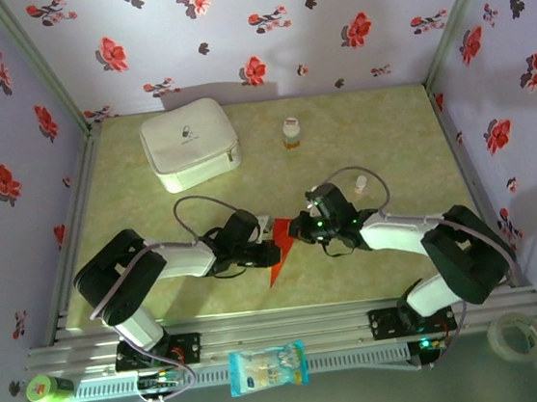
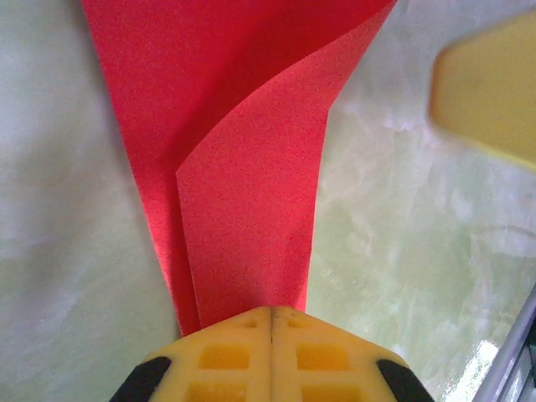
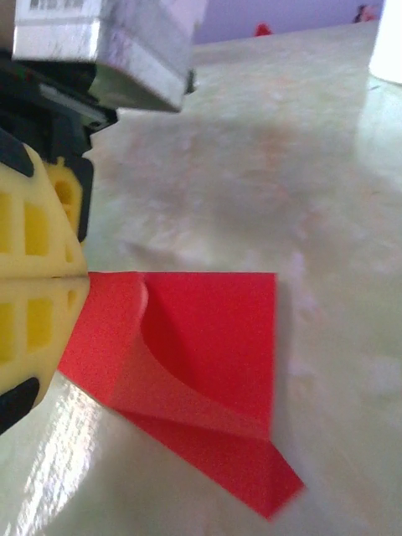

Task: Fold a paper plane with a square sheet of paper (pick it up from the middle)
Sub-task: Perform the fifth fold on the wing at the bottom-center of the table.

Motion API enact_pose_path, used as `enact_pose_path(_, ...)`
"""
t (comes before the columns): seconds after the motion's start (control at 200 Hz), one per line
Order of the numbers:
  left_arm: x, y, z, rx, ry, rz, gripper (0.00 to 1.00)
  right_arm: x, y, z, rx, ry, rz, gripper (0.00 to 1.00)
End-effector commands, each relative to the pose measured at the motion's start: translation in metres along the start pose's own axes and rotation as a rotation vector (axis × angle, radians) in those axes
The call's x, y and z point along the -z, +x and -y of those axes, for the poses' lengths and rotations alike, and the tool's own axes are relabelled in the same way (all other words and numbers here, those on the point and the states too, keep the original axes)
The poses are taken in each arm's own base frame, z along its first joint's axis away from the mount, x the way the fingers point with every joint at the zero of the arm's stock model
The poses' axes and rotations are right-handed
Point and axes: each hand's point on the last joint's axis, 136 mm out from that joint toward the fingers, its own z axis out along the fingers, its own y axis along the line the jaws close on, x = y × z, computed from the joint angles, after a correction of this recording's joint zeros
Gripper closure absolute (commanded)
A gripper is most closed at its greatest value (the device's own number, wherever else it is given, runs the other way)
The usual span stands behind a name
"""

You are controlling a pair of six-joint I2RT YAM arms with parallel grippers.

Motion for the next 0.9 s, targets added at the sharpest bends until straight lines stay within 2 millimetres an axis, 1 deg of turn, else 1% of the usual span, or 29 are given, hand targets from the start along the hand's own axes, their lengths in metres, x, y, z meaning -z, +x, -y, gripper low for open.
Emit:
enact_pose_path(0.0,0.001,0.052,-0.039,0.038,-0.124,-0.178,1.0,-0.01,0.007,-0.002,0.033,0.0,-0.032,0.97)
enact_pose_path(0.035,0.001,0.051,-0.038,0.036,-0.122,-0.175,1.0,-0.013,0.007,-0.003,0.036,0.001,-0.036,0.97)
enact_pose_path(0.135,0.001,0.05,-0.038,0.037,-0.124,-0.177,1.0,-0.02,0.006,0.004,0.029,0.027,-0.038,0.97)
enact_pose_path(0.265,0.002,0.051,-0.038,0.035,-0.126,-0.178,1.0,-0.027,0.0,0.008,0.028,0.043,-0.024,0.97)
enact_pose_path(0.365,0.002,0.054,-0.041,0.032,-0.134,-0.19,1.0,-0.03,-0.004,0.018,0.014,0.076,-0.008,0.97)
enact_pose_path(0.445,0.003,0.055,-0.042,0.03,-0.14,-0.195,1.0,-0.029,-0.01,0.027,-0.021,0.081,0.016,0.97)
enact_pose_path(0.55,0.003,0.057,-0.043,0.029,-0.144,-0.199,1.0,-0.029,-0.016,0.043,-0.061,0.11,0.031,0.97)
enact_pose_path(0.675,0.004,0.058,-0.044,0.021,-0.148,-0.208,1.0,-0.027,-0.024,0.058,-0.108,0.137,0.054,0.97)
enact_pose_path(0.895,0.004,0.06,-0.046,0.02,-0.155,-0.213,1.0,-0.02,-0.041,0.076,-0.152,0.185,0.111,0.97)
